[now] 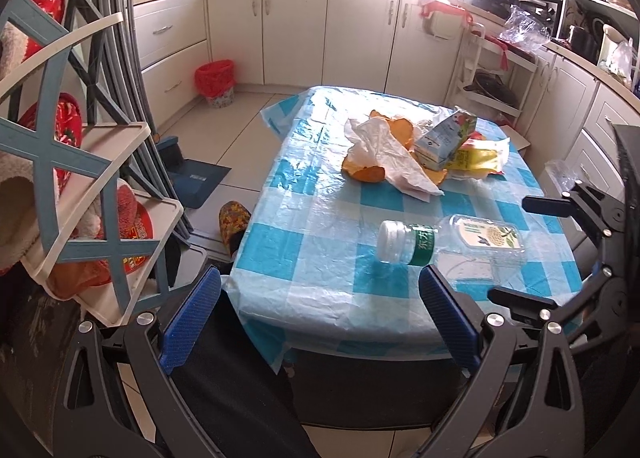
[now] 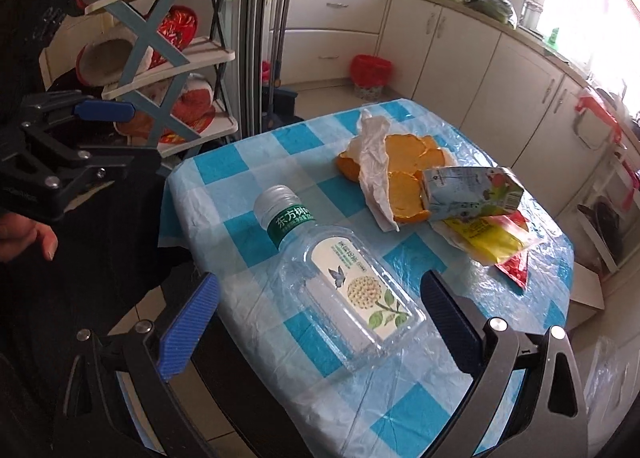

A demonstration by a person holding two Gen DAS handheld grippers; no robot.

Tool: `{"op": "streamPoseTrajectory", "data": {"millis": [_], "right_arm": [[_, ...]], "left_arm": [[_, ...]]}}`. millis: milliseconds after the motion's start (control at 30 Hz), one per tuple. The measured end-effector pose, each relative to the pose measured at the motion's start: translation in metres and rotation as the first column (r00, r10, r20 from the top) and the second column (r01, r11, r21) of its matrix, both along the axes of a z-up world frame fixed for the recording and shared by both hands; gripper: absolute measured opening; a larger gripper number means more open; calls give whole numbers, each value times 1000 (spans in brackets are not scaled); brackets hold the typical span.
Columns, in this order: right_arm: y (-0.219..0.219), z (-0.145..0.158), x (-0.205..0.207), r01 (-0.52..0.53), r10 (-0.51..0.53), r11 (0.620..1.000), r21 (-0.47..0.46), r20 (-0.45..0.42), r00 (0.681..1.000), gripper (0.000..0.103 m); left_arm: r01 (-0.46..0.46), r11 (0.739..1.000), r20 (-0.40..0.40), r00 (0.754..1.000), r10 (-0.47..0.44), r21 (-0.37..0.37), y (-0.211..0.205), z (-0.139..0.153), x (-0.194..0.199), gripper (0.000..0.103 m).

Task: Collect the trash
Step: 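Reach the right gripper to the clear water bottle and close on it, then grasp an orange peel with the left gripper while the right gripper holds the bottle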

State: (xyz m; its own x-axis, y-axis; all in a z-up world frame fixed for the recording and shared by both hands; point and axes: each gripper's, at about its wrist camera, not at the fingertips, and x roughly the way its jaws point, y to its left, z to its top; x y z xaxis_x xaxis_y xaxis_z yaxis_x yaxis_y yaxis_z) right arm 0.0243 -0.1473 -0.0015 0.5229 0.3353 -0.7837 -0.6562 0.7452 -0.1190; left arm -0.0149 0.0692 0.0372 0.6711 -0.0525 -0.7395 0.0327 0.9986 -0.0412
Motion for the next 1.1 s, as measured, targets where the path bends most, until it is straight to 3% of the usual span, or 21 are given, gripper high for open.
{"op": "streamPoseTrajectory", "data": {"millis": [100, 300, 367, 567, 800, 1000, 1100], "right_arm": [[1, -9, 15, -2, 2, 1000, -14, -25, 1000, 96], [-8, -24, 33, 0, 6, 999, 49, -123, 992, 94], [-13, -28, 34, 8, 3, 997, 72, -153, 988, 76], [-41, -26, 30, 105, -70, 980, 170, -197, 978, 58], [-91, -25, 29, 346, -291, 917, 200, -261, 921, 55], [-113, -33, 29, 393, -325, 891, 228, -284, 902, 58], [-115, -34, 29, 395, -325, 887, 237, -287, 901, 58]], "left_arm": [[2, 1000, -3, 1000, -2, 13, 1, -2, 7, 95], [-4, 1000, -16, 1000, 4, 6, 1, -5, 29, 95], [-15, 1000, -17, 1000, 15, 7, 0, -7, 36, 95], [-18, 999, -16, 1000, 19, 34, -9, -11, 59, 95], [12, 1000, -32, 999, -12, 2, -25, -15, 99, 95], [24, 996, -95, 995, -33, -91, -42, -28, 137, 95], [80, 990, -67, 994, -88, -112, -59, -29, 137, 95]]}}
